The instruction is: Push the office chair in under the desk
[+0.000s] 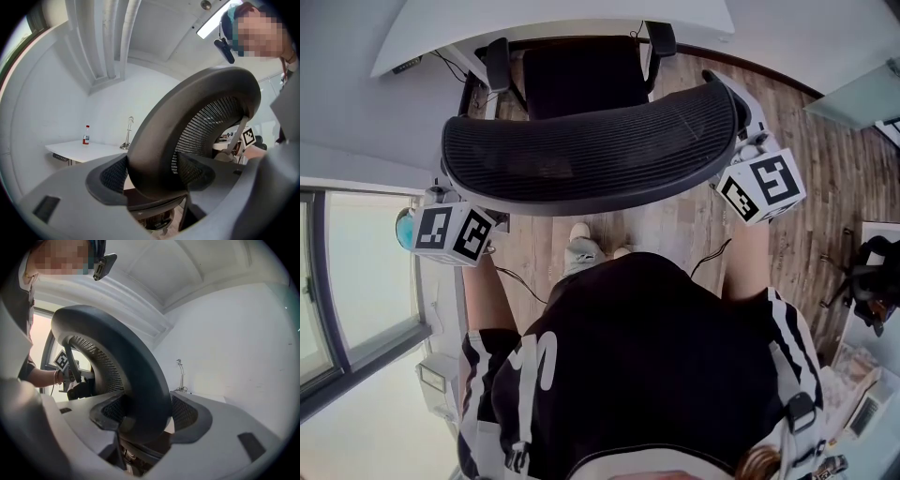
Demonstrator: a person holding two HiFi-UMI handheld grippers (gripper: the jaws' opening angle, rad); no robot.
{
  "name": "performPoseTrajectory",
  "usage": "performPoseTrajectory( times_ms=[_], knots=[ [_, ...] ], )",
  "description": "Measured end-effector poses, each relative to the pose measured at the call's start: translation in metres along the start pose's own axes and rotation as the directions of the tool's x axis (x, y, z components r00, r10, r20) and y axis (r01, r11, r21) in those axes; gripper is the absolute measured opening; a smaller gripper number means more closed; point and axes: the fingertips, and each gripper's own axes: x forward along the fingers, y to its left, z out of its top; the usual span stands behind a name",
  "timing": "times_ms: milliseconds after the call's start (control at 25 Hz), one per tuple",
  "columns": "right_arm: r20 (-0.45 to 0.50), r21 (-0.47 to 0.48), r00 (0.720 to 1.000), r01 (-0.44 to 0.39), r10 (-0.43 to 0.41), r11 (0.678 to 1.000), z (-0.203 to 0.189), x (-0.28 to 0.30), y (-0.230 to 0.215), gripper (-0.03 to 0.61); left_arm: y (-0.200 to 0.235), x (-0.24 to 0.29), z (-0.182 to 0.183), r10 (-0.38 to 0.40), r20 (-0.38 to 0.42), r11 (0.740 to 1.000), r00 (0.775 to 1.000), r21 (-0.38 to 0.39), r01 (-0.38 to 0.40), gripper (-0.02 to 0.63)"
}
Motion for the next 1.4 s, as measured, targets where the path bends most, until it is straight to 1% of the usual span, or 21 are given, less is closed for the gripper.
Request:
performPoseTrajectory(
  times_ms=[280, 480, 1120, 1400],
  knots=[
    [-0.003, -0.001, 1.000, 0.019, -0.019, 1.000, 0.000, 0.019, -0.001, 0.272, 0.022, 0.015, -0.001, -0.026, -0.001, 1.000, 1.000, -0.008, 0.026, 0.327],
    [0.004, 0.007, 1.000, 0.027, -0.027, 1.000, 0.002, 0.029, 0.004, 0.272, 0.034, 0.018, 0.002, -0.034, -0.020, 0.999, 0.999, -0.011, 0.033, 0.327],
    [-0.006, 0.023, 0.999, 0.045, -0.045, 0.999, 0.005, 0.060, 0.020, 0.272, 0.075, 0.028, 0.006, -0.087, -0.015, 0.996, 0.996, -0.011, 0.087, 0.327],
    [-0.011, 0.025, 0.998, 0.068, -0.068, 0.997, 0.008, 0.067, 0.025, 0.272, 0.084, 0.032, 0.009, -0.115, -0.006, 0.993, 0.993, -0.009, 0.115, 0.327]
  ],
)
